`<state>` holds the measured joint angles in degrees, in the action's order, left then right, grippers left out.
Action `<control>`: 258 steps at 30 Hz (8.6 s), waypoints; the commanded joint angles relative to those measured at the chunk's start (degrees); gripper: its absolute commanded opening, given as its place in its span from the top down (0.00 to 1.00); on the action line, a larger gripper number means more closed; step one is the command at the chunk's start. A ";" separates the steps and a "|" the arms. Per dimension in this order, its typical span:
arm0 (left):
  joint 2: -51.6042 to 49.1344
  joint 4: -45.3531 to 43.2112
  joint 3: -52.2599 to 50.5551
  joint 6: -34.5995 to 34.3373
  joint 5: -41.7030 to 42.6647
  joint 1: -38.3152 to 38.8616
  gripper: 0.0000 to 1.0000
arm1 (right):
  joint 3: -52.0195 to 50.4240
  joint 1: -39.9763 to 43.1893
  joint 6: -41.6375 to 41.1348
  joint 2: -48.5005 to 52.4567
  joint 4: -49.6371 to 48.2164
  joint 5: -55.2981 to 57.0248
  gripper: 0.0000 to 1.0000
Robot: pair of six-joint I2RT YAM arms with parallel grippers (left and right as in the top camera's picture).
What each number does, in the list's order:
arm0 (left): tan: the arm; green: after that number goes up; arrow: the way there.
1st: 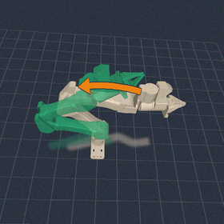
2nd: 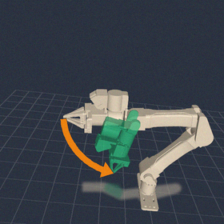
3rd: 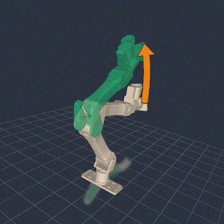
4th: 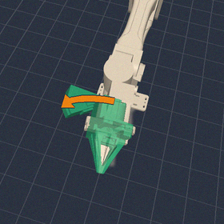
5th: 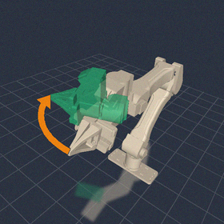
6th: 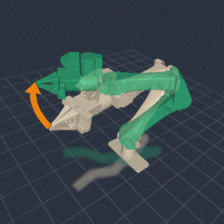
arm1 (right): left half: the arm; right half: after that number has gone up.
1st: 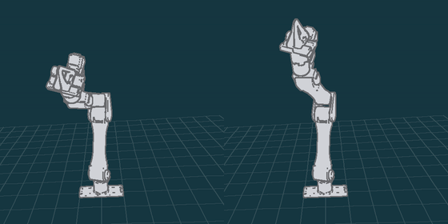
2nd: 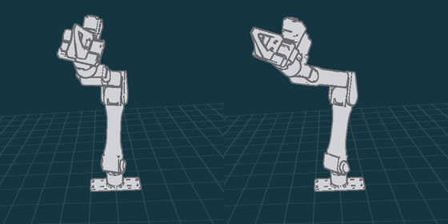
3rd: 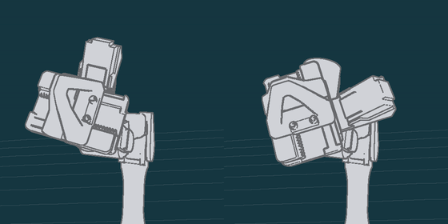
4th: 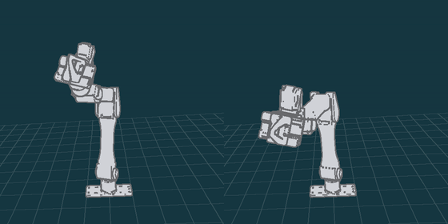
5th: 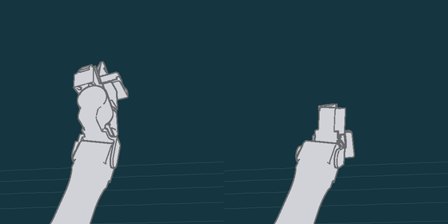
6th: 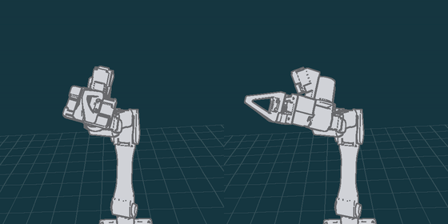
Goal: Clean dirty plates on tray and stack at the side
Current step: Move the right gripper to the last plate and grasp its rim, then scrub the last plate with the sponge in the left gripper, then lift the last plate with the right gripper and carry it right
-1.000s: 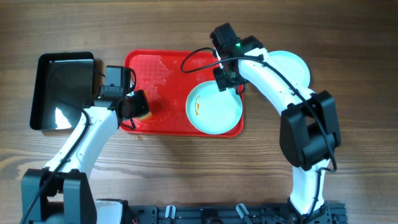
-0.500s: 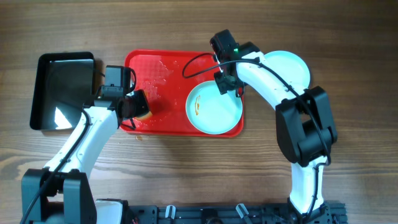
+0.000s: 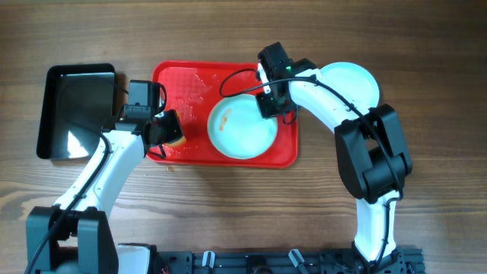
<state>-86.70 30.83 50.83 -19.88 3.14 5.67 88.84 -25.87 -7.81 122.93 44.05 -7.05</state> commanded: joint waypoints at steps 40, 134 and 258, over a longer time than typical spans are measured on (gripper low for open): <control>-0.44 -0.37 -0.26 -0.28 0.92 0.02 0.96 | 1.57 -8.26 -41.57 -0.52 12.50 -4.55 0.49; -18.67 -16.02 -0.24 0.39 -26.51 11.80 0.96 | -4.22 -7.58 -22.16 -0.35 1.42 2.10 0.96; -2.36 -2.97 0.07 -1.77 -9.01 10.56 0.74 | 33.68 -19.52 -9.22 -11.93 32.98 57.20 0.96</control>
<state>-88.62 28.08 51.16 -21.39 -6.09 16.49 121.67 -48.71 -13.93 111.70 77.14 58.48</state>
